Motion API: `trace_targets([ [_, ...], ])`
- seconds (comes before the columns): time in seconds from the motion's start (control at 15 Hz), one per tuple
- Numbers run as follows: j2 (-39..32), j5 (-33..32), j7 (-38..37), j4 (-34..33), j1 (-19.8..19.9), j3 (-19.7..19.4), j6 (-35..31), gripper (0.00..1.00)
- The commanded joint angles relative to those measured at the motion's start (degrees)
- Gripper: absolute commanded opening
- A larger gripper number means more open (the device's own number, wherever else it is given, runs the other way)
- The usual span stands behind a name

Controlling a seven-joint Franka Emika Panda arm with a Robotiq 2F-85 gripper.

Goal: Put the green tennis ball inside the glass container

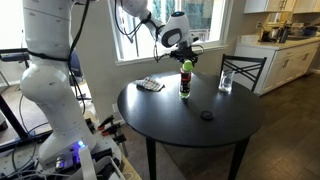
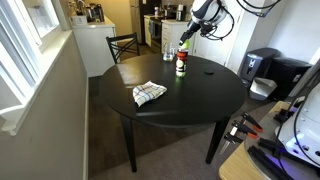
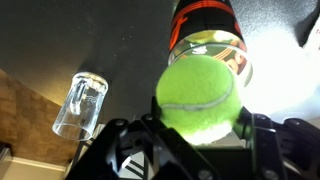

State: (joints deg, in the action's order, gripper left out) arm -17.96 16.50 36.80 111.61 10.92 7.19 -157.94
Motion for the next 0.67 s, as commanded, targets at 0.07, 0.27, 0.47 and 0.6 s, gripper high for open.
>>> trace_targets([
  [0.07, 0.4, 0.4, 0.4, 1.4, 0.6, 1.2, -2.6, 0.41],
  [0.27, 0.4, 0.4, 0.2, 1.4, 0.6, 1.3, -2.2, 0.92],
  [0.47, 0.4, 0.6, 0.3, 1.5, 0.8, 1.4, -2.1, 1.0],
  [0.6, 0.5, 0.8, 0.5, 1.6, 0.9, 1.5, -2.2, 1.0],
])
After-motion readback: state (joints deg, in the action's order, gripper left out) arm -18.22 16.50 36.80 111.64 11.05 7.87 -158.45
